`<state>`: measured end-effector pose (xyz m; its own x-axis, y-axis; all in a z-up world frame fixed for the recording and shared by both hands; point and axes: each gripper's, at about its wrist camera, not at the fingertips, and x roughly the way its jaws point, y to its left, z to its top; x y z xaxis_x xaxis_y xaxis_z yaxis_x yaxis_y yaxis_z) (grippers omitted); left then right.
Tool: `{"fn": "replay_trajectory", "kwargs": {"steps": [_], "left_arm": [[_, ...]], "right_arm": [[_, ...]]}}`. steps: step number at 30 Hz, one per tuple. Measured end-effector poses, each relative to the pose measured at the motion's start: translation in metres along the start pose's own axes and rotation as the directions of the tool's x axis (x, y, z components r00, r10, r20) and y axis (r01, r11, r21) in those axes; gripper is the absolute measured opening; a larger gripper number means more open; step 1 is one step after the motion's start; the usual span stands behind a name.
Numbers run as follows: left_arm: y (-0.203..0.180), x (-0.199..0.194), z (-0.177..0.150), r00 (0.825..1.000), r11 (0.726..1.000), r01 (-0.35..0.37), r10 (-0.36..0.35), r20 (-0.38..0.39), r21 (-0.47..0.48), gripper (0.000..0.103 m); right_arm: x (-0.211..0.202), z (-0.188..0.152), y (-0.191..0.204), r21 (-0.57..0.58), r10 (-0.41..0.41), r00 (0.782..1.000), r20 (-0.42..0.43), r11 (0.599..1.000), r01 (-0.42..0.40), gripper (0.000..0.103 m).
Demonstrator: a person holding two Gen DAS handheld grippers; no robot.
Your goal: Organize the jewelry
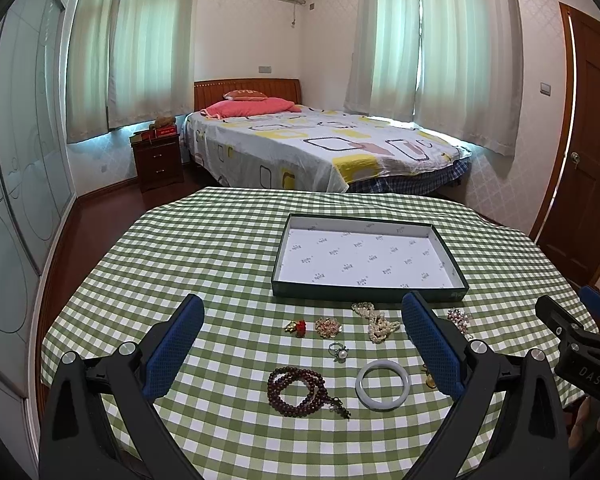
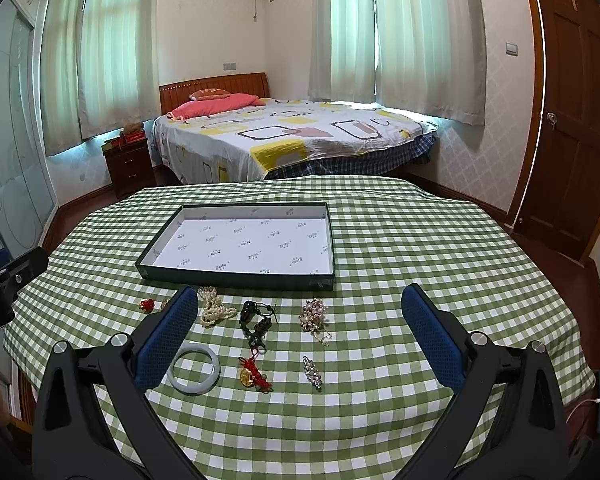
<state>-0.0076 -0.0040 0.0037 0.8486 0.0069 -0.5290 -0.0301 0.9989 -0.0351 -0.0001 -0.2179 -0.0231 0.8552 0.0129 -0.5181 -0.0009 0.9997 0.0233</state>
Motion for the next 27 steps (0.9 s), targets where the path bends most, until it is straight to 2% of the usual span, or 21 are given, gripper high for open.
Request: {"fn": "replay_trajectory", "kwargs": {"steps": [27], "left_arm": [[0.0018, -0.0006, -0.0025, 1.0, 1.0, -0.006, 0.006, -0.005, -0.009, 0.096]], "right_arm": [[-0.0022, -0.0025, -0.001, 0.0, -0.001, 1.0, 0.006, 1.0, 0.001, 0.099]]}}
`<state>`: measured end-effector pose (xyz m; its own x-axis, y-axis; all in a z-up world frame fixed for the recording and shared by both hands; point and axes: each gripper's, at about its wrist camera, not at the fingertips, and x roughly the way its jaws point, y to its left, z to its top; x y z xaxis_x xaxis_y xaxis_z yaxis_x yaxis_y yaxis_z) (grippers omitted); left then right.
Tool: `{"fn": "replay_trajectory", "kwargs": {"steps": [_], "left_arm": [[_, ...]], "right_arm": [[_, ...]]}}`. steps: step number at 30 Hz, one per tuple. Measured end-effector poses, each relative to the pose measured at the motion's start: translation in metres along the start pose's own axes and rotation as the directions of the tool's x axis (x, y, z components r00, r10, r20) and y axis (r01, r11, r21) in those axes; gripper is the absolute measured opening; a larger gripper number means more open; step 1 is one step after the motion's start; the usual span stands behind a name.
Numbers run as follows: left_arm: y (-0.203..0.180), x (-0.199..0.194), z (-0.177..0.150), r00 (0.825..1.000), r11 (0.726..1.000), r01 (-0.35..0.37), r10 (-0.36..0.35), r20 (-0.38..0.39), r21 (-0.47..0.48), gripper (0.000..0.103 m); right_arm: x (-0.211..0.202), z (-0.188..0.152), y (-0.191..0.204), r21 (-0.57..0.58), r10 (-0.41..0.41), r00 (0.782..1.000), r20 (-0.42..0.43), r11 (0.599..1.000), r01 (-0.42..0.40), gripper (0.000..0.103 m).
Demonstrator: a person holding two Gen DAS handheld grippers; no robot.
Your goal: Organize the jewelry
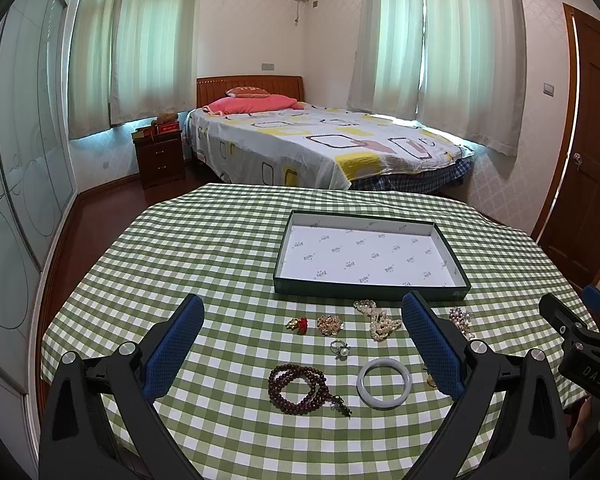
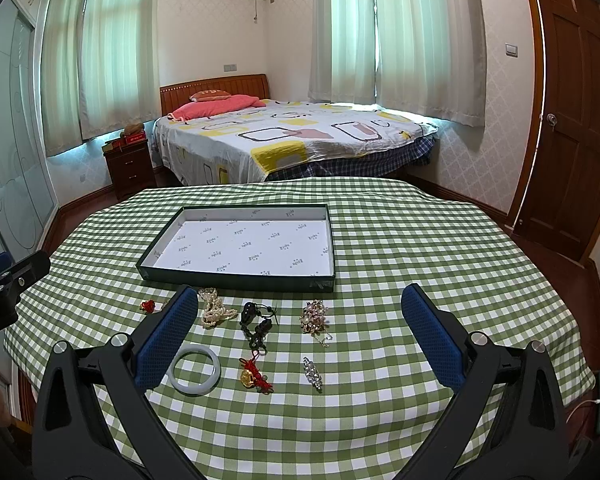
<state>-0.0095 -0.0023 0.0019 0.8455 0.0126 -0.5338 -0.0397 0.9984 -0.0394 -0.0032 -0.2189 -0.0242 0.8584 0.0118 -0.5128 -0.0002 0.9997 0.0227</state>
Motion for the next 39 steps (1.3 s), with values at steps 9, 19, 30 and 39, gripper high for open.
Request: {"fn": "replay_trajectory", "kwargs": {"steps": [9, 19, 30, 39], "left_arm": [[0.0, 0.0, -0.001, 1.0, 1.0, 0.001, -0.001, -0.001, 0.0, 0.096], [0.0, 0.0, -0.001, 1.0, 1.0, 0.001, -0.001, -0.003, -0.001, 0.096], [-0.001, 0.001, -0.004, 1.0, 1.0, 0.0, 0.0, -0.012, -0.002, 0.096], [-0.001, 0.01, -0.003, 0.999, 1.0, -0.007, 0.007, -0.035, 0.005, 0.096]], "right_arm": [[0.0, -0.001, 0.0, 0.0, -0.001, 1.0, 0.002, 1.0, 0.001, 0.099], [0.0, 0.0, 0.0, 0.0, 0.0, 1.0, 0.004, 1.0, 0.0, 0.099], [0.0, 0.0, 0.0, -0.001, -0.001, 1.0, 0.004, 1.0, 0.001, 0.099], [0.008, -0.001, 0.001, 0.003, 0.008, 1.0, -0.014, 1.0, -0.008, 0.099]]}}
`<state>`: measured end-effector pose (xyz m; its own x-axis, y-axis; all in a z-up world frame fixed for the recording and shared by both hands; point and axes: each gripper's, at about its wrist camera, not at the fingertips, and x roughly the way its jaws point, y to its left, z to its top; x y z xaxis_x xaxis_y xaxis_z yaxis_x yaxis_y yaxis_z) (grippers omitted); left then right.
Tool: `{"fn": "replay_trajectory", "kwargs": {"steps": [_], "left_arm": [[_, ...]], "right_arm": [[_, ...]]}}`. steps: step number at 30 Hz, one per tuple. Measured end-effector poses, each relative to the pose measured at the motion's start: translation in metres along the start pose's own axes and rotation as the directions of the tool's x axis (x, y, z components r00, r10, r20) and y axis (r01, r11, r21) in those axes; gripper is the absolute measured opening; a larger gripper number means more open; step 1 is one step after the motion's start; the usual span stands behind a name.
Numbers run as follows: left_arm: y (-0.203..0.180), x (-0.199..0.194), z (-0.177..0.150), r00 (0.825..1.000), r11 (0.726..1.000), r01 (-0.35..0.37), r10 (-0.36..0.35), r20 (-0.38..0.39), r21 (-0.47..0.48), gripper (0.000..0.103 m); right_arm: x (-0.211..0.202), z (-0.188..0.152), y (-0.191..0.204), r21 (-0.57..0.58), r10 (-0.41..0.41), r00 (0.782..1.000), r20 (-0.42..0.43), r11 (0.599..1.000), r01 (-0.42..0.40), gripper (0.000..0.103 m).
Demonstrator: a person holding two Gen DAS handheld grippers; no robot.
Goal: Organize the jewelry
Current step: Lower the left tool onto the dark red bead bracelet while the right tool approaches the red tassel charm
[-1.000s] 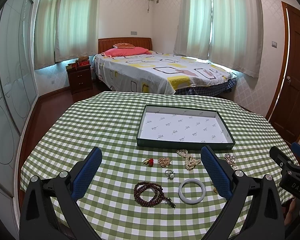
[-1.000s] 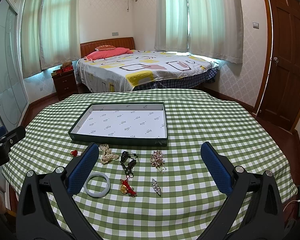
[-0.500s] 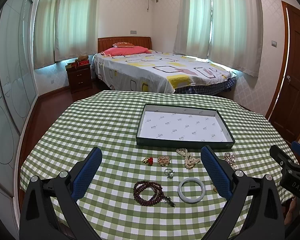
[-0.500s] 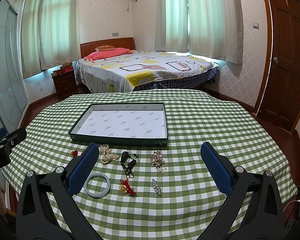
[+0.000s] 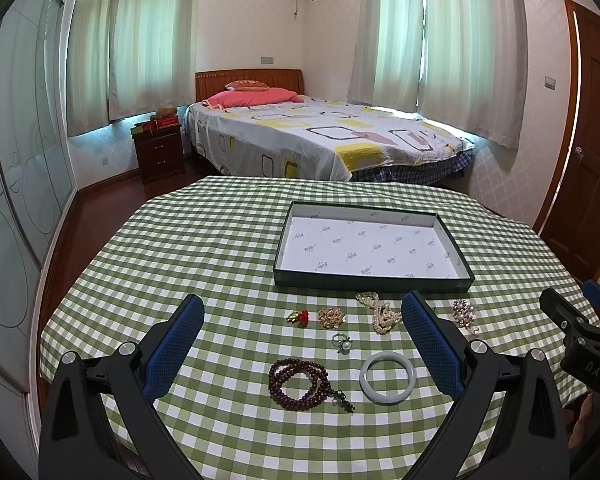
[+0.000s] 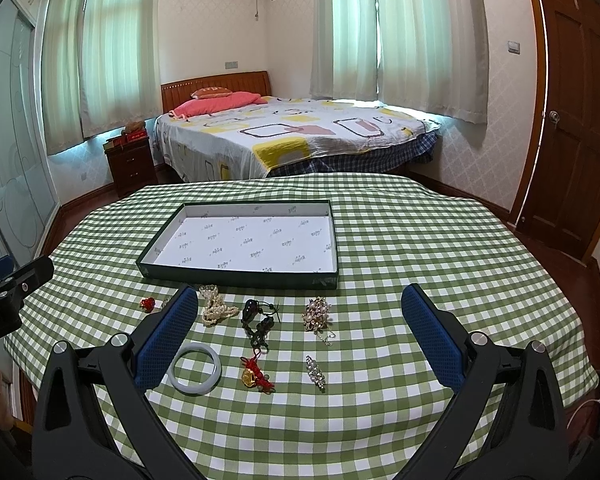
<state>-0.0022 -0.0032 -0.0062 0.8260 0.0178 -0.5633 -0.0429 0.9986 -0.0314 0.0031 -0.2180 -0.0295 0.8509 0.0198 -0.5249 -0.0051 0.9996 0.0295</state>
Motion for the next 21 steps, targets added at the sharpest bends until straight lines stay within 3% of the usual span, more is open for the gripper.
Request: {"fn": "replay_trajectory", "kwargs": {"steps": [12, 18, 21], "left_arm": [[0.01, 0.051, -0.021, 0.995, 1.0, -0.03, 0.03, -0.094, 0.001, 0.096], [0.02, 0.088, -0.043, 0.986, 0.999, -0.031, 0.032, -0.166, 0.006, 0.096], [0.026, 0.108, -0.058, 0.972, 1.0, -0.024, 0.021, -0.235, -0.013, 0.096]], "right_arm": [[0.046, -0.03, -0.004, -0.012, 0.003, 1.0, -0.025, 1.0, -0.003, 0.099], [0.079, -0.054, -0.009, -0.022, 0.006, 0.995, -0.098, 1.0, -0.008, 0.099], [0.093, -0.065, -0.011, -0.026, 0.008, 0.99, -0.142, 1.0, -0.012, 0.099]]}}
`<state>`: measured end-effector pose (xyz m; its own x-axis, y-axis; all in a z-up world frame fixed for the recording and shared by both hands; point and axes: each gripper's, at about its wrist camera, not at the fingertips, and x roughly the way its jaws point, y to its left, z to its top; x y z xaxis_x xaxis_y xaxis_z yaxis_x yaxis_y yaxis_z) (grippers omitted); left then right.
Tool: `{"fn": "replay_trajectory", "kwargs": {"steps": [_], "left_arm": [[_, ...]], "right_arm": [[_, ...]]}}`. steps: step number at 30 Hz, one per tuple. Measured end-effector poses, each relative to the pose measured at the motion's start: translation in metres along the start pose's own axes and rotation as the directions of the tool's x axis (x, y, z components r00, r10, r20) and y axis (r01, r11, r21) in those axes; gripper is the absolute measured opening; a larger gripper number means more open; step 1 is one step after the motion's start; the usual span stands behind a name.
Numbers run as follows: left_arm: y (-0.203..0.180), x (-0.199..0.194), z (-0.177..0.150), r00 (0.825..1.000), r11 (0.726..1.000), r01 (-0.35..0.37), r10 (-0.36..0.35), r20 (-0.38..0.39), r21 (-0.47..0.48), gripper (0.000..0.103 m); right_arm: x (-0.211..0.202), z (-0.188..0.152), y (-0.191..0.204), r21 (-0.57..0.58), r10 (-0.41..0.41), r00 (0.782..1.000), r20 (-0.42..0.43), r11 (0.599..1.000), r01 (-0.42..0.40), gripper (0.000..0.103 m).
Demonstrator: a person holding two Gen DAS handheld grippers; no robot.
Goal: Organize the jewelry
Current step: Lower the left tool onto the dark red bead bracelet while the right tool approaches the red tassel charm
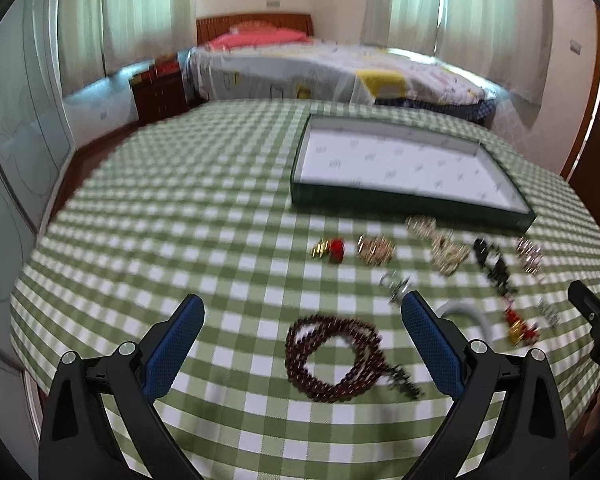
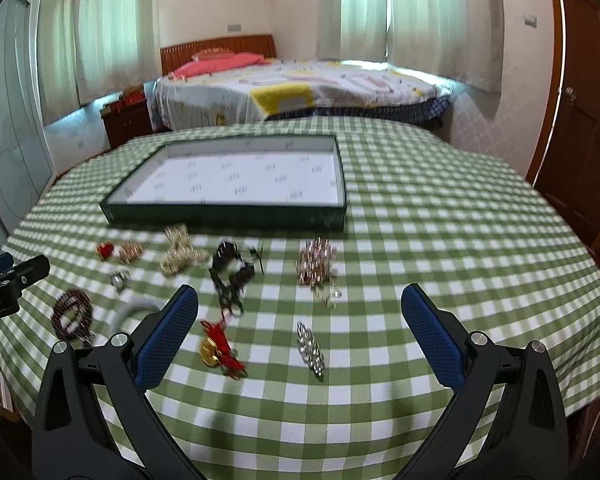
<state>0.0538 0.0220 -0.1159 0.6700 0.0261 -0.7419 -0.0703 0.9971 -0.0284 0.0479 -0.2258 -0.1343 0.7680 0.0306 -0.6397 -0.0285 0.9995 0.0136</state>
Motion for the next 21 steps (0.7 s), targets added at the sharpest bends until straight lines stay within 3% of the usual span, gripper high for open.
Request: {"fn": "replay_trajectory", "kwargs": {"steps": [7, 21], "left_arm": [[0.007, 0.037, -0.013, 0.993, 0.999, 0.011, -0.015, -0.115, -0.036, 0.096], [-0.011, 0.045, -0.022, 0.99, 0.999, -0.004, 0.01, -0.144, 0.041, 0.096]], "right_arm": [[0.02, -0.01, -0.003, 0.015, 0.012, 0.998, -0.063, 1.0, -0.011, 0.099], [0.03, -0.014, -0.002, 0.025, 0.034, 0.994, -0.108, 0.999, -0.032, 0.099]]}}
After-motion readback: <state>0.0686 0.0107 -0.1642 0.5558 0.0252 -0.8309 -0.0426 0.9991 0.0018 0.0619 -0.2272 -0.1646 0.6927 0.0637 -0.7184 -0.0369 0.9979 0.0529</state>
